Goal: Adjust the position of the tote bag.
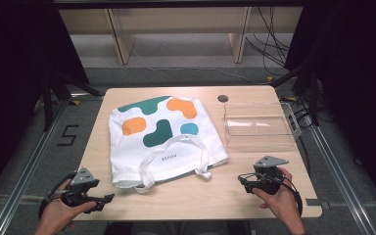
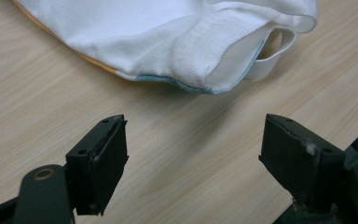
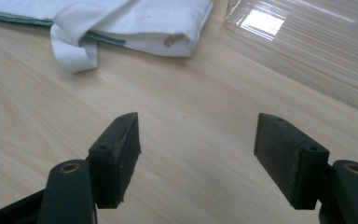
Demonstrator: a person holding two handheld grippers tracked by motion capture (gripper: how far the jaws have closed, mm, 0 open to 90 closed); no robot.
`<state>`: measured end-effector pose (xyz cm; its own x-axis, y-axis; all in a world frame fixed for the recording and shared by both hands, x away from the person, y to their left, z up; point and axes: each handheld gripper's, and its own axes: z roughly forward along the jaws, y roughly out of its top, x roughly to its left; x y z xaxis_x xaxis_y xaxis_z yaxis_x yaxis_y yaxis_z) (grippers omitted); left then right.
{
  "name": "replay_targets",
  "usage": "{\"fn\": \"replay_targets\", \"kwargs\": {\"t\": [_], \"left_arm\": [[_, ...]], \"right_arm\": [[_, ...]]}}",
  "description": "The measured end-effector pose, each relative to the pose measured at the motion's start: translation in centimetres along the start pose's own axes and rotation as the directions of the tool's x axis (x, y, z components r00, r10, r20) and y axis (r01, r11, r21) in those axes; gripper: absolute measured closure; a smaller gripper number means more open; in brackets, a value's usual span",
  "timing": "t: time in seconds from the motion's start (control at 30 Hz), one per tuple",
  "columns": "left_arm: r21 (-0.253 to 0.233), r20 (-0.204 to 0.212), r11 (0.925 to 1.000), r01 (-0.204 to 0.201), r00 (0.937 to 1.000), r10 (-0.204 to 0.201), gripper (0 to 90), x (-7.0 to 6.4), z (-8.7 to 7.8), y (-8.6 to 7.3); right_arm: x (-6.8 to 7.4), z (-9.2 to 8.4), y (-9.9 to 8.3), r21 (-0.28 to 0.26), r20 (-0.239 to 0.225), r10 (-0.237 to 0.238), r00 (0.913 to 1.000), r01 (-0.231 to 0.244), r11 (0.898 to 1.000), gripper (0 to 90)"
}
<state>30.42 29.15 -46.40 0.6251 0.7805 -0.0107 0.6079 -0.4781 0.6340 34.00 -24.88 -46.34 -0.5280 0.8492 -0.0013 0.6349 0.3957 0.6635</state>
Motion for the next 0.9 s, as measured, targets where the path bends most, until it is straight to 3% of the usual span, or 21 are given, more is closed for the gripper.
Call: {"fn": "replay_targets", "kwargs": {"t": [0.23, 0.27, 0.33, 0.4, 0.43, 0.57, 0.63, 0.77, 0.8, 0.9], "left_arm": [[0.001, -0.006, 1.0, 0.008, 1.0, -0.008, 21.8, -0.04, 0.05, 0.04], [-0.001, -0.001, 0.9997, 0.024, 0.9997, -0.024, 21.8, -0.09, 0.11, 0.01], [0.0, -0.005, 1.0, 0.007, 1.0, -0.007, 20.7, -0.04, 0.17, 0.02], [0.0, -0.003, 1.0, 0.006, 1.0, -0.006, 20.6, -0.06, 0.23, 0.03], [-0.003, -0.004, 1.0, 0.009, 0.9999, -0.009, 20.6, -0.07, 0.25, 0.04], [-0.005, -0.001, 0.9998, 0.022, 0.9998, -0.022, 20.6, -0.11, 0.32, 0.02], [0.005, -0.007, 1.0, 0.007, 1.0, -0.007, 20.6, -0.05, 0.26, 0.14], [-0.009, -0.003, 0.9998, 0.017, 0.9999, -0.017, 20.2, -0.11, 0.46, 0.31], [-0.016, -0.006, 0.9999, 0.003, 1.0, -0.003, 20.2, -0.07, 0.37, 0.37], [-0.031, -0.015, 0.9995, 0.011, 0.9998, -0.011, 19.6, 0.15, 0.09, 0.52]], "right_arm": [[-0.15, 0.0, 0.0, -0.002, 0.007, -0.009, 0.9999, 0.009, 1.0, 29.0], [-0.16, 0.06, -0.03, -0.006, 0.008, -0.006, 1.0, 0.006, 1.0, 28.3], [-0.35, 0.21, -0.1, -0.001, 0.016, -0.044, 0.9989, 0.044, 0.999, 27.9], [-0.37, 0.14, -0.06, 0.005, 0.013, -0.039, 0.9992, 0.039, 0.999, 27.5], [-0.21, 0.06, 0.01, 0.004, 0.009, -0.008, 0.9999, 0.008, 1.0, 27.1], [-0.36, 0.11, -0.03, 0.0, 0.016, -0.029, 0.9994, 0.029, 1.0, 26.2], [-0.25, 0.0, 0.04, 0.003, 0.009, -0.007, 0.9999, 0.007, 1.0, 26.0], [-0.22, -0.04, 0.08, -0.001, 0.009, -0.002, 1.0, 0.002, 1.0, 25.9], [-0.26, -0.06, 0.1, -0.01, 0.012, -0.009, 0.9999, 0.009, 1.0, 26.0], [-0.38, -0.05, 0.08, -0.024, 0.019, -0.03, 0.9994, 0.03, 0.999, 25.9]]}}
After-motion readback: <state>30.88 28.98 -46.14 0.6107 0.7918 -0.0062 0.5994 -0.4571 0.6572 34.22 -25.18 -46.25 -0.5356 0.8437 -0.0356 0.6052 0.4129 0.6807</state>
